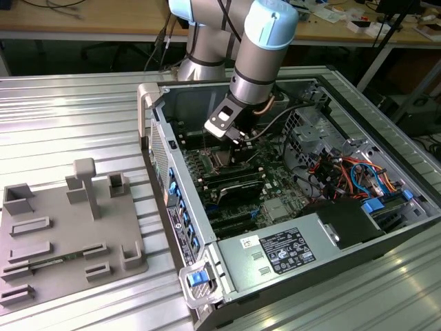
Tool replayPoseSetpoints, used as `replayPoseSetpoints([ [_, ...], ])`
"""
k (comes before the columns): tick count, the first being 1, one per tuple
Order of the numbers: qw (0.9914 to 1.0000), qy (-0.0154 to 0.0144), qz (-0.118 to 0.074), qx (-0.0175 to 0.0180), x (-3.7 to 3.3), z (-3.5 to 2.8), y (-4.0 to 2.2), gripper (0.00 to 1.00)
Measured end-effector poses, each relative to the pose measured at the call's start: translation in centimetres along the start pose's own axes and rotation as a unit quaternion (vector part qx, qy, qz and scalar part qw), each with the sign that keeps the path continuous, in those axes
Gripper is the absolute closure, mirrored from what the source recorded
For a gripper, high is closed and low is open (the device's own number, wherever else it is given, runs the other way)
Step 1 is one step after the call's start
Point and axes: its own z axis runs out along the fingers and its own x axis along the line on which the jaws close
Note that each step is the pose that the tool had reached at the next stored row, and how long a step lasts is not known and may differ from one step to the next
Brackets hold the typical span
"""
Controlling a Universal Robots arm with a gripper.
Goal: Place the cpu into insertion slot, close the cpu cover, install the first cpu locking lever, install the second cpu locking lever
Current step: 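Place the cpu into insertion slot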
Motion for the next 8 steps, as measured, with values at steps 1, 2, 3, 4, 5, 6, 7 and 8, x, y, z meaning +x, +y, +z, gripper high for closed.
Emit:
replayPoseSetpoints([
  [1,1.00000,0.0001,-0.002,-0.0001,0.01,0.01,0.04,0.45],
  [2,0.99999,0.0001,-0.004,-0.0002,0.02,0.02,0.08,0.45],
  [3,0.99999,0.0001,-0.005,-0.0002,0.02,0.02,0.10,0.45],
  [4,0.99999,0.0000,-0.005,-0.0001,0.02,0.01,0.10,0.45],
  [5,0.99999,0.0000,-0.005,-0.0001,0.02,0.02,0.10,0.45],
  [6,0.99999,0.0000,-0.005,-0.0001,0.02,0.02,0.10,0.45],
  [7,0.99999,0.0000,-0.005,-0.0001,0.02,0.02,0.10,0.45],
  [8,0.99999,0.0000,-0.005,-0.0001,0.02,0.02,0.10,0.45],
])
